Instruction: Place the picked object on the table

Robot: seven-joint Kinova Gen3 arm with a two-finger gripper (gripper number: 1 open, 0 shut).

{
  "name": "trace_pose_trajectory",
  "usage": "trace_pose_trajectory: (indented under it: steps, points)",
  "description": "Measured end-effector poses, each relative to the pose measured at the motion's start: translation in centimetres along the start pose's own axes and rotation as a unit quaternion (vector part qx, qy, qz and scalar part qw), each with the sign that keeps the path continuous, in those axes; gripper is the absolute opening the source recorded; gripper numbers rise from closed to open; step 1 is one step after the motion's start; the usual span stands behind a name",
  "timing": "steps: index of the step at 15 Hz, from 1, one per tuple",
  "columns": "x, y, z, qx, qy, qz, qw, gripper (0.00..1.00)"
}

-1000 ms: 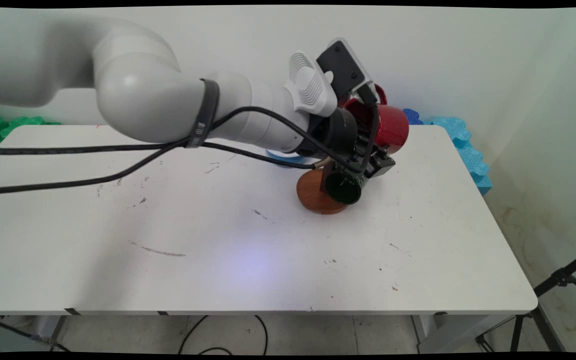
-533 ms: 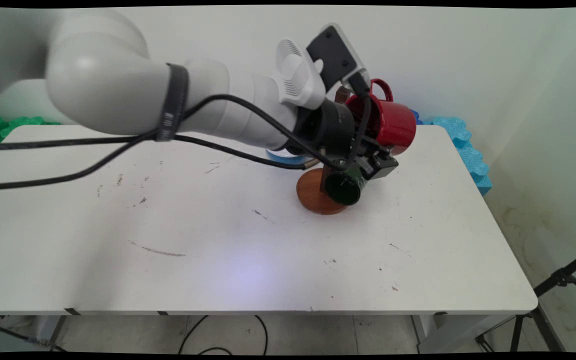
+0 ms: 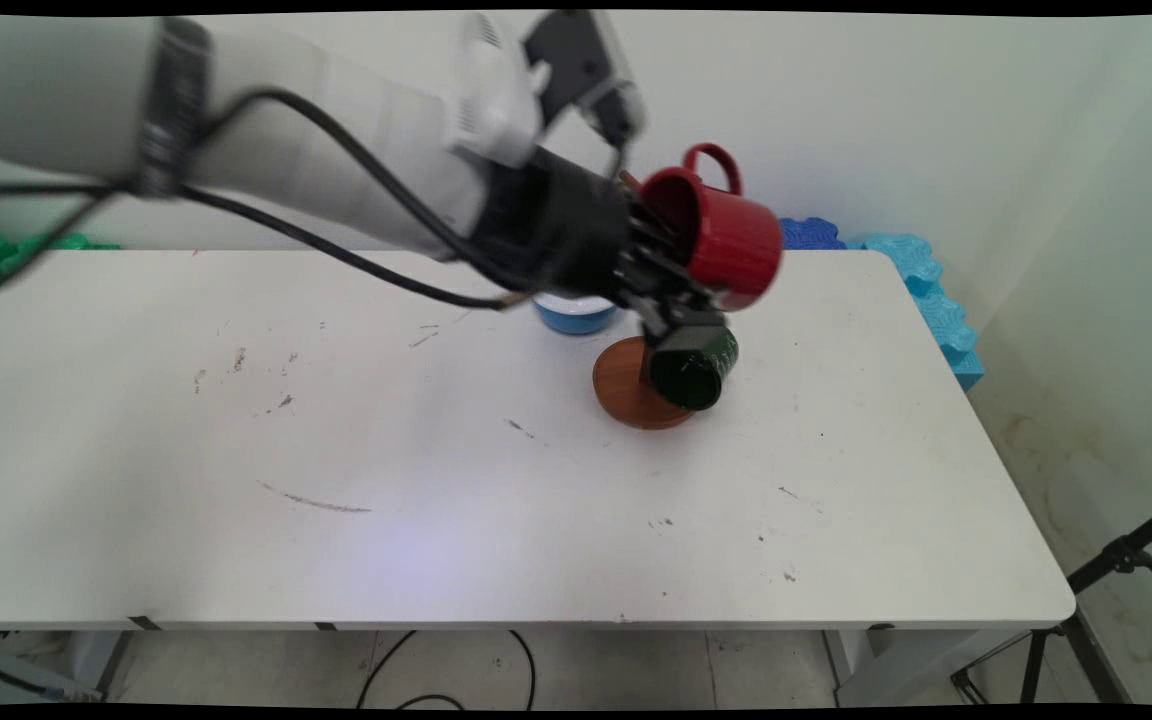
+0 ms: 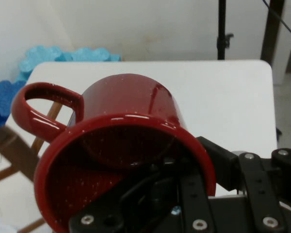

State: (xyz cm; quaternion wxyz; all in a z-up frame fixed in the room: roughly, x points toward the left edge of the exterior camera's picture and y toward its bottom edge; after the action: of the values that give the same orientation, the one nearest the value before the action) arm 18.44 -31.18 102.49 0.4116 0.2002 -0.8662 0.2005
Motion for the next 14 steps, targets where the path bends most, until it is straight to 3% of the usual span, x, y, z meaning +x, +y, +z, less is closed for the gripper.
trace_pose_trajectory:
  steps: [4, 7, 9, 14]
  points:
    - [-0.3, -0.9, -4.4, -0.031, -0.030, 0.043, 0.9981, 0.00]
    - [-0.8, -1.8, -7.5, -0.046, -0.062, 0.085, 0.9934, 0.00]
    - [-1.8, -3.0, -9.6, -0.044, -0.096, 0.103, 0.9891, 0.00]
    - [-5.8, -7.4, -12.5, -0.027, -0.183, 0.093, 0.9782, 0.00]
